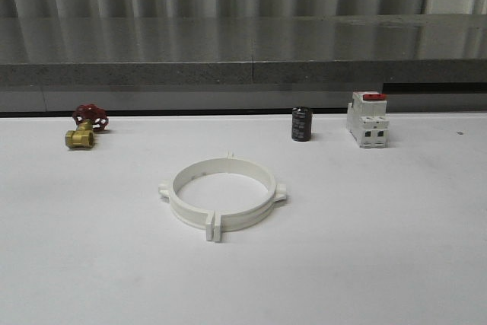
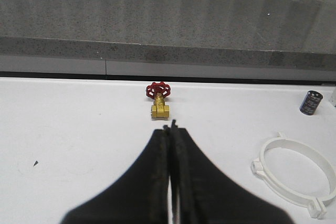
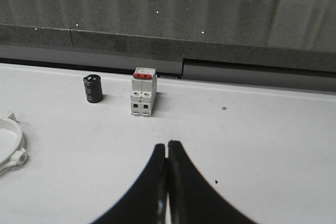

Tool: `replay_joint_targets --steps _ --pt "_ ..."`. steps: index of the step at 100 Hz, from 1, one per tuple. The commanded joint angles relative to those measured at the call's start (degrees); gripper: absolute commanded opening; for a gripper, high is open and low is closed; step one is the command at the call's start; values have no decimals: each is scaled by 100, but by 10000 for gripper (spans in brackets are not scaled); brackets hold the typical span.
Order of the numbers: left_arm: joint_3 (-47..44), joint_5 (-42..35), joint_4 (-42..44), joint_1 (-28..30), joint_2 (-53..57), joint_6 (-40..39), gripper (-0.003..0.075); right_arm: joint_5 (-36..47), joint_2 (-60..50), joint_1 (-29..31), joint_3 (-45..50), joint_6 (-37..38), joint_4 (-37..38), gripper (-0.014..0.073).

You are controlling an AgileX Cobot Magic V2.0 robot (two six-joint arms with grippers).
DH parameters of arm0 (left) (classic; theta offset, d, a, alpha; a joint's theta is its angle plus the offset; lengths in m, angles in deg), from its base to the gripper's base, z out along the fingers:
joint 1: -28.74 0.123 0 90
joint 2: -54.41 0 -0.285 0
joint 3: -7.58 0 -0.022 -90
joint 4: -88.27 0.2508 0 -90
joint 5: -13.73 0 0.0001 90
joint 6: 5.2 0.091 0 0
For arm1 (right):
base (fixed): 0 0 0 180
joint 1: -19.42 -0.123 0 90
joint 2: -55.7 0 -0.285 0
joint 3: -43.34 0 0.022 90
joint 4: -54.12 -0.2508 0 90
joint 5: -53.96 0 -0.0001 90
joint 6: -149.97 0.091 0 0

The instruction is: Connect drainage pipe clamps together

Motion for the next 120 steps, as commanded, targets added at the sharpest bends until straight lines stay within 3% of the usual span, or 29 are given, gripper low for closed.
replay_joint_targets --steps 1,33,72,120 --pt "156 -428 7 11 -44 -7 -20 565 -74 4 -85 -118 -183 -68" --pt "156 -428 7 11 -44 -7 -20 550 -1166 9 452 -1180 -1409 -68" --pt "156 -428 7 11 -44 -7 -20 -25 -2563 9 813 -1174 -1111 -68" --pt "156 -428 7 11 -44 -7 -20 -294 -2556 10 813 -756 -709 -68"
